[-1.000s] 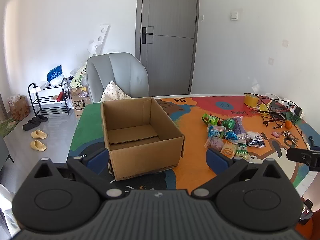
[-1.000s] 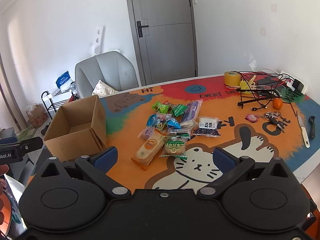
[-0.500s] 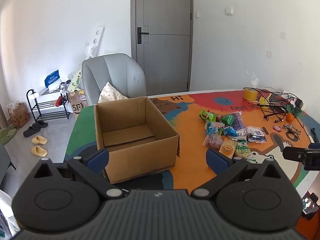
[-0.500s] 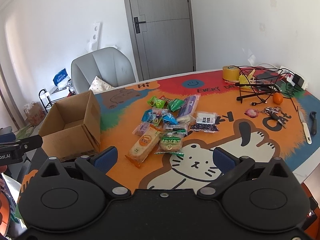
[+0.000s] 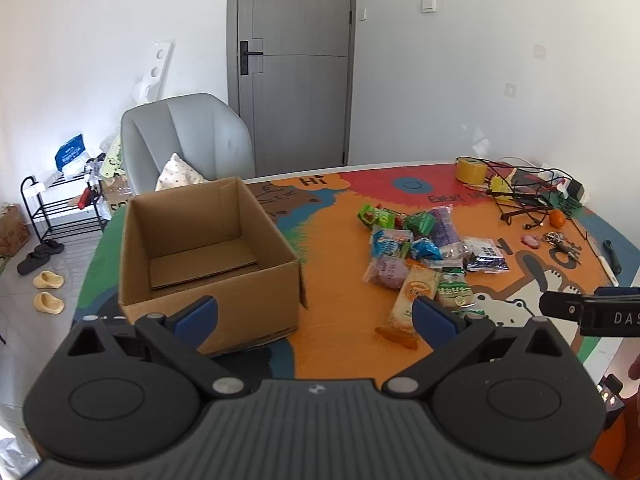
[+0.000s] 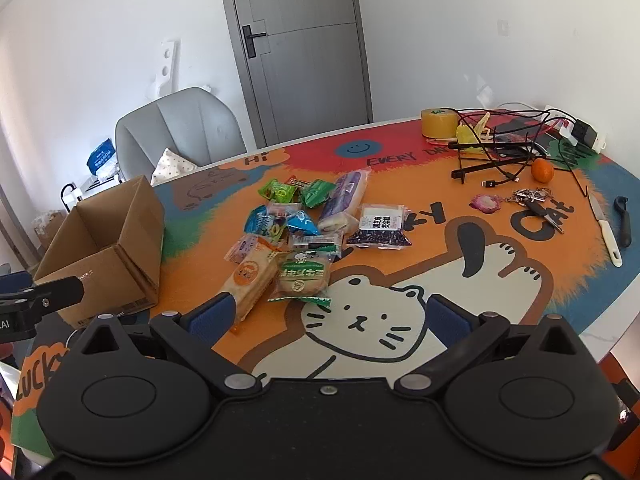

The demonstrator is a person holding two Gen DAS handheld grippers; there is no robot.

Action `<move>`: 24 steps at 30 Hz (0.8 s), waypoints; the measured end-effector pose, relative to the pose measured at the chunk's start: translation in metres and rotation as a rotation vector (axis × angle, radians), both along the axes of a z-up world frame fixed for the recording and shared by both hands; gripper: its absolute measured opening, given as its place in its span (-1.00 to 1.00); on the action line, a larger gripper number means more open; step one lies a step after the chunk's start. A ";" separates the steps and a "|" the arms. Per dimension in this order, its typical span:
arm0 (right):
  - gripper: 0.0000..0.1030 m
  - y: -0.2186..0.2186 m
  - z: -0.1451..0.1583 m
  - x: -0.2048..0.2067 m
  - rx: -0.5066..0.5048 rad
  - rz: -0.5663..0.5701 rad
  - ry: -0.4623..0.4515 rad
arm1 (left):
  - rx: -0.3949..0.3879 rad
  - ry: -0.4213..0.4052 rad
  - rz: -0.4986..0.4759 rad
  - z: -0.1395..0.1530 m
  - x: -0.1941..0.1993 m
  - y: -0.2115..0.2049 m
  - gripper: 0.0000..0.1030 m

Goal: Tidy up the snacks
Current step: 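Lower the left tool onto the cream bread bun packet while the right tool lowers onto the green bun packet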

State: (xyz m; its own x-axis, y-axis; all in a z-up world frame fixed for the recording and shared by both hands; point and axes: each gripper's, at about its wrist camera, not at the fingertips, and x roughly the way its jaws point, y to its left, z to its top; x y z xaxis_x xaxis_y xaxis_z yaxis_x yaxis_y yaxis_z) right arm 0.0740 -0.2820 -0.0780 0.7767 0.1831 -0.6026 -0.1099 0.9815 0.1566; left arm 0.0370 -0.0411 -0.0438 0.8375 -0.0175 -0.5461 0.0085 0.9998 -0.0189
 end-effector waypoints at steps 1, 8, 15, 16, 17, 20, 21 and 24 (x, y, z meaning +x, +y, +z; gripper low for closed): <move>1.00 -0.002 -0.002 0.002 0.002 0.002 -0.001 | -0.006 0.000 -0.003 -0.001 0.002 -0.002 0.99; 1.00 -0.014 -0.017 0.013 0.003 -0.012 -0.002 | -0.049 0.006 -0.041 -0.014 0.021 -0.017 0.99; 1.00 -0.021 -0.034 0.026 0.051 0.008 -0.006 | -0.068 0.029 -0.086 -0.030 0.037 -0.033 0.95; 0.98 -0.022 -0.036 0.029 0.055 0.008 -0.005 | -0.071 0.033 -0.090 -0.033 0.039 -0.035 0.95; 0.97 -0.022 -0.039 0.031 0.059 0.010 -0.002 | -0.074 0.035 -0.094 -0.035 0.042 -0.037 0.95; 0.85 -0.022 -0.045 0.039 0.078 0.024 0.010 | -0.074 0.037 -0.093 -0.041 0.050 -0.042 0.88; 0.84 -0.022 -0.048 0.041 0.080 0.029 0.014 | -0.078 0.043 -0.093 -0.044 0.054 -0.043 0.86; 0.67 -0.019 -0.054 0.048 0.081 0.052 0.025 | -0.097 0.073 -0.098 -0.052 0.065 -0.045 0.58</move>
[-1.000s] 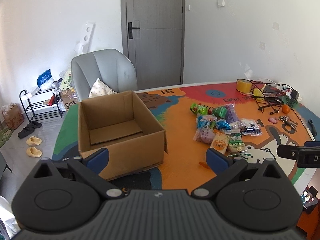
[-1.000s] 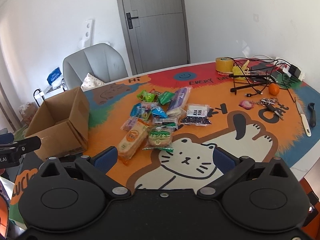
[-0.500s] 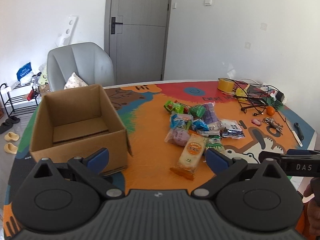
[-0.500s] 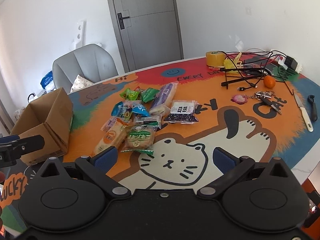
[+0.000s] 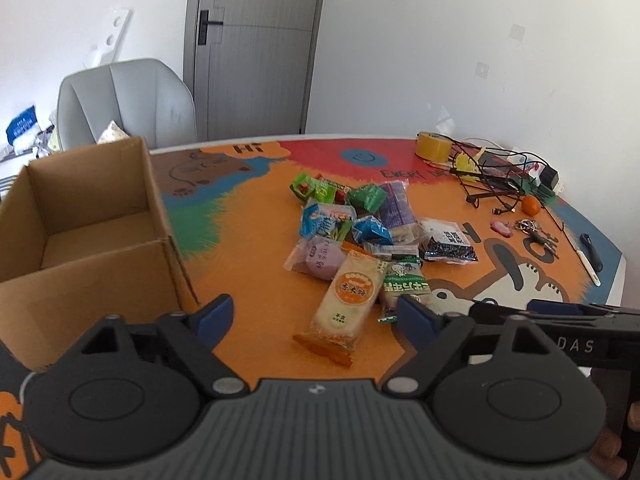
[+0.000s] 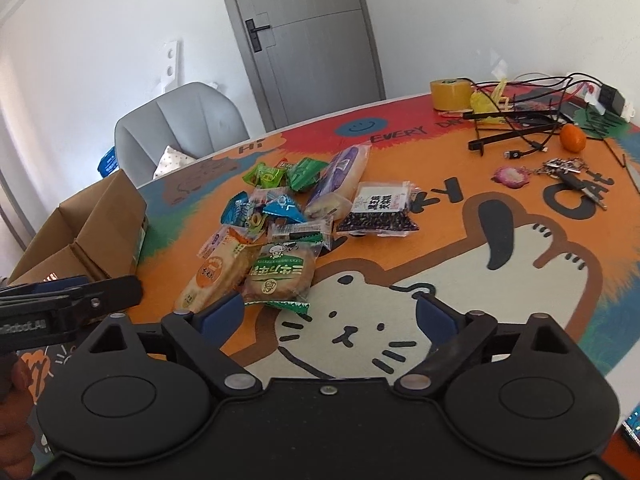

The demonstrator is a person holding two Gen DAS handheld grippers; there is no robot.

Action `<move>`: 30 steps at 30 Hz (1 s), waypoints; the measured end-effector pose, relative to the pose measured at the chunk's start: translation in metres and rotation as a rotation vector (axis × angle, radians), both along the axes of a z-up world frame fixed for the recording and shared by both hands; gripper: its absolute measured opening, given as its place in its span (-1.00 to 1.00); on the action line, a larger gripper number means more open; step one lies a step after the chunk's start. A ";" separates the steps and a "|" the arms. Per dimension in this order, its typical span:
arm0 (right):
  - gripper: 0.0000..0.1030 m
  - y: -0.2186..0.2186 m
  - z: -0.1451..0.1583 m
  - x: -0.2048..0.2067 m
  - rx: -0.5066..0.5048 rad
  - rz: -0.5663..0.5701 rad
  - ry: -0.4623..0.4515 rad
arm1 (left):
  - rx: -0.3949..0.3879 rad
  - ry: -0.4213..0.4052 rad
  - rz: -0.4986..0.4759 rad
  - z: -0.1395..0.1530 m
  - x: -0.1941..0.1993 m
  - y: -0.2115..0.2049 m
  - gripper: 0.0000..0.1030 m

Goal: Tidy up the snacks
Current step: 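Lower the left tool onto the cream bread bun packet while the right tool lowers onto the green bun packet, then close the left tool on the cream bun packet while the right tool grips the green bun packet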

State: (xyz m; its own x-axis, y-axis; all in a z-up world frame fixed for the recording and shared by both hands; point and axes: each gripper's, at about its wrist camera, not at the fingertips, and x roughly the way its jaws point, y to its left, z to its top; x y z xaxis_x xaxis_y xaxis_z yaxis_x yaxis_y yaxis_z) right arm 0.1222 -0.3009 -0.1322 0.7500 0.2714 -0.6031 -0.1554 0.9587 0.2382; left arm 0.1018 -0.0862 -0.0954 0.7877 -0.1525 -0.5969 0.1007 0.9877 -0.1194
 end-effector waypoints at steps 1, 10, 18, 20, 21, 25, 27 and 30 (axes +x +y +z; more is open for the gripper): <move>0.62 0.001 -0.002 0.003 0.004 0.009 0.006 | 0.001 0.007 0.000 -0.003 0.003 -0.002 0.53; 0.48 0.010 -0.016 0.026 0.006 0.041 0.051 | -0.018 0.061 -0.019 -0.024 0.028 -0.009 0.42; 0.34 0.013 -0.022 0.038 -0.020 0.035 0.075 | -0.045 0.111 -0.031 -0.041 0.048 -0.013 0.29; 0.34 0.012 -0.024 0.041 -0.016 0.034 0.081 | -0.050 0.122 -0.031 -0.045 0.052 -0.013 0.22; 0.34 0.011 -0.024 0.042 -0.012 0.034 0.084 | -0.048 0.129 -0.031 -0.047 0.054 -0.013 0.19; 0.34 0.015 -0.024 0.044 -0.026 0.046 0.079 | -0.030 0.121 -0.036 -0.050 0.054 -0.016 -0.29; 0.34 0.017 -0.024 0.047 -0.022 0.051 0.083 | -0.036 0.123 -0.028 -0.050 0.054 -0.015 -0.35; 0.34 0.021 -0.025 0.050 -0.013 0.060 0.084 | -0.038 0.126 -0.015 -0.049 0.050 -0.011 -0.35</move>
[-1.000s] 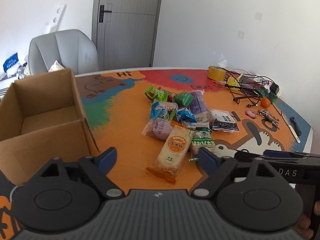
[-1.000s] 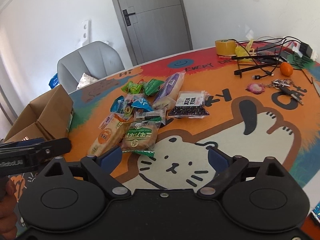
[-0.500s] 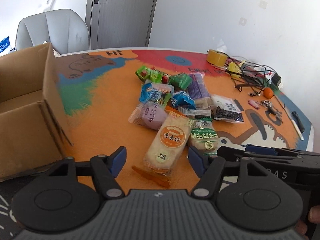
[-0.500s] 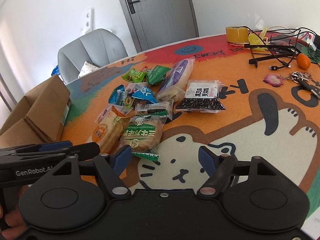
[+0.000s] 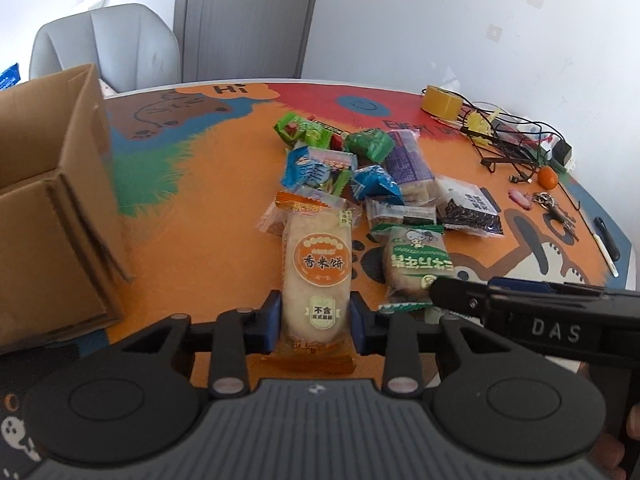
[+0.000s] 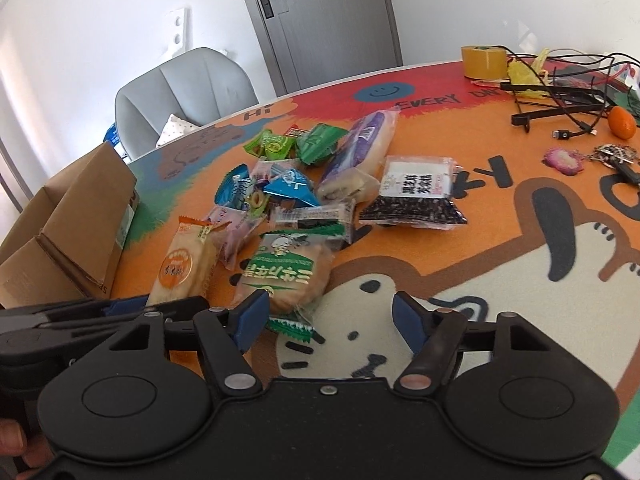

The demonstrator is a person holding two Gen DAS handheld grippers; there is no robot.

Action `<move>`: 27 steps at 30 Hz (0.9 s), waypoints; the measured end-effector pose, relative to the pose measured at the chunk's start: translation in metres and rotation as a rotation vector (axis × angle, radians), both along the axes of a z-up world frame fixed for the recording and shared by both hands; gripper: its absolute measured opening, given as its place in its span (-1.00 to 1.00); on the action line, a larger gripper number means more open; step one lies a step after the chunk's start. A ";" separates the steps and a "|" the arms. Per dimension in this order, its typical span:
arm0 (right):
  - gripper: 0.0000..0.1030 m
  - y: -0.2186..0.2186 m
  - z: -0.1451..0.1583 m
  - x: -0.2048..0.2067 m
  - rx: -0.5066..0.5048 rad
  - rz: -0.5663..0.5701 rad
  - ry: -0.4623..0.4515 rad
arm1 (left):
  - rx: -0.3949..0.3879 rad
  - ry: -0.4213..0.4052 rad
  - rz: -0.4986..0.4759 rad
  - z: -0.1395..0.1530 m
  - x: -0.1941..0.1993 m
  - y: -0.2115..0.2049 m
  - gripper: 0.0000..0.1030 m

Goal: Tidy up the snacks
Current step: 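Close the left tool on the cream bun packet while the right tool grips the green bun packet, then carry both bun packets up and over the open cardboard box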

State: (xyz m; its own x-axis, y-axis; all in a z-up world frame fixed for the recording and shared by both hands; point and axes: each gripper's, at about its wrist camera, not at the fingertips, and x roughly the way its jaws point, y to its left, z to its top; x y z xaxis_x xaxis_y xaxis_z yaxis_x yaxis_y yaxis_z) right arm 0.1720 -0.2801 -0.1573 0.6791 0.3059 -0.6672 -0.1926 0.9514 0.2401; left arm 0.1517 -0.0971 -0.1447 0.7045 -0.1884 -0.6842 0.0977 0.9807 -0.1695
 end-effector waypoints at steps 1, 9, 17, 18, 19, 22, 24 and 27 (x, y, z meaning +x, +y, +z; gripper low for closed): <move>0.34 0.002 0.000 0.001 0.001 0.004 -0.001 | -0.001 0.002 0.003 0.000 -0.001 0.002 -0.35; 0.37 0.022 -0.001 0.008 -0.016 0.031 -0.011 | -0.016 -0.008 0.040 0.006 -0.010 0.017 -0.35; 0.33 0.040 -0.005 0.017 -0.084 0.017 -0.036 | -0.027 -0.024 0.052 0.010 -0.016 0.026 -0.35; 0.15 0.042 -0.005 0.016 -0.111 0.014 -0.044 | -0.028 -0.029 0.054 0.011 -0.016 0.028 -0.35; 0.04 0.044 -0.005 0.015 -0.138 0.013 -0.051 | -0.031 -0.034 0.055 0.012 -0.017 0.029 -0.35; -0.01 0.039 -0.002 0.013 -0.085 0.025 -0.041 | -0.034 -0.051 0.055 0.016 -0.019 0.030 -0.35; -0.02 0.036 0.000 0.008 -0.062 0.023 -0.056 | -0.032 -0.062 0.053 0.018 -0.019 0.030 -0.35; -0.02 0.032 0.004 0.003 -0.062 0.003 -0.068 | -0.030 -0.073 0.048 0.023 -0.020 0.029 -0.35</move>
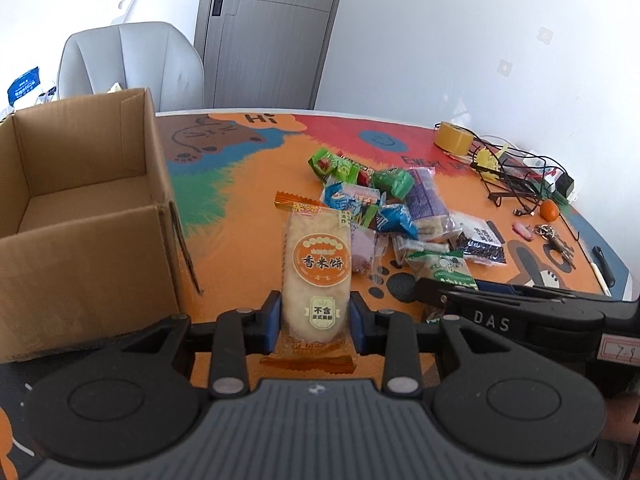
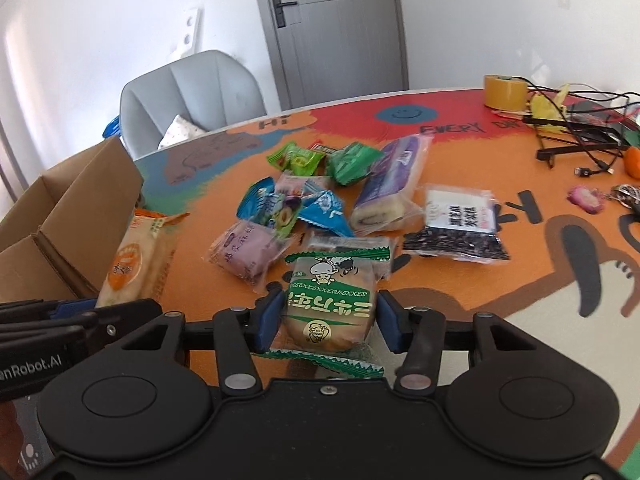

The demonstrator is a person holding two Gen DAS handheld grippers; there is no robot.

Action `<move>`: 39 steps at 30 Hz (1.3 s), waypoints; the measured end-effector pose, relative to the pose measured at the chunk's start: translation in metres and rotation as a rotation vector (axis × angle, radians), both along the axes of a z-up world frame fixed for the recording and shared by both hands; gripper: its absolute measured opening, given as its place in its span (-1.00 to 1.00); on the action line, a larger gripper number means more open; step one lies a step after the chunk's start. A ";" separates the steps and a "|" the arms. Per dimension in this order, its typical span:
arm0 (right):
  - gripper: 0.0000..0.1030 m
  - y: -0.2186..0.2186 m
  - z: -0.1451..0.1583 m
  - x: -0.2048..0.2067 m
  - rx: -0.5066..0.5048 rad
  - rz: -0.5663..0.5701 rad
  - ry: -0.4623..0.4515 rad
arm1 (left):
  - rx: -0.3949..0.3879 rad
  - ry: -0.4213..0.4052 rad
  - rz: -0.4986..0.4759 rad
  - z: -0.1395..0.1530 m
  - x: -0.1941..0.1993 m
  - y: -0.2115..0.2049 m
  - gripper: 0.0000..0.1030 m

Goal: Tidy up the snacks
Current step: 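Carry both bun packets up and over the open cardboard box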

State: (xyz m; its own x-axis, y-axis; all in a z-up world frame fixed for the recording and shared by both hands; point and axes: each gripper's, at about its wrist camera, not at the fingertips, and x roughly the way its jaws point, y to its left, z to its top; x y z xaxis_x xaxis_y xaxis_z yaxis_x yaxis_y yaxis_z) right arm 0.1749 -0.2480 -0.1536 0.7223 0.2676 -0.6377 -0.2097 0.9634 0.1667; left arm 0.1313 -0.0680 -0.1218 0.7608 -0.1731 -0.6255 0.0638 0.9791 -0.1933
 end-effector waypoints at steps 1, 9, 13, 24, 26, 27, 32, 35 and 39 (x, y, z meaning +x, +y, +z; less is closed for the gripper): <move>-0.02 -0.002 0.001 -0.001 0.009 0.000 0.000 | 0.002 -0.008 -0.002 0.002 -0.001 -0.001 -0.35; -0.02 -0.001 0.020 -0.012 0.024 0.008 -0.055 | 0.012 -0.071 0.005 0.021 -0.013 -0.003 -0.35; -0.02 0.002 0.030 -0.015 0.037 0.010 -0.081 | 0.015 -0.093 0.017 0.030 -0.018 0.001 -0.35; -0.02 0.011 0.055 -0.024 0.079 0.031 -0.145 | 0.039 -0.178 0.050 0.065 -0.039 0.014 -0.35; -0.02 0.015 0.060 -0.026 0.079 0.041 -0.159 | 0.039 -0.193 0.061 0.071 -0.043 0.019 -0.35; -0.02 0.017 0.062 -0.027 0.080 0.047 -0.164 | 0.039 -0.199 0.067 0.074 -0.045 0.021 -0.35; -0.02 0.027 0.073 -0.030 0.083 0.071 -0.192 | 0.045 -0.229 0.102 0.086 -0.053 0.033 -0.35; -0.02 0.034 0.079 -0.032 0.086 0.086 -0.209 | 0.049 -0.238 0.125 0.090 -0.056 0.040 -0.35; -0.02 0.044 0.085 -0.034 0.084 0.108 -0.227 | 0.055 -0.256 0.158 0.096 -0.061 0.051 -0.35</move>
State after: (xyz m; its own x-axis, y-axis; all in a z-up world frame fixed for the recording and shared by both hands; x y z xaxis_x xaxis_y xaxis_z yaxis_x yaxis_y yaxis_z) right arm 0.1404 -0.2044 -0.0681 0.8087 0.3961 -0.4348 -0.3520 0.9182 0.1817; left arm 0.0706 -0.0168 -0.0262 0.9097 -0.0115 -0.4151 -0.0500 0.9893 -0.1369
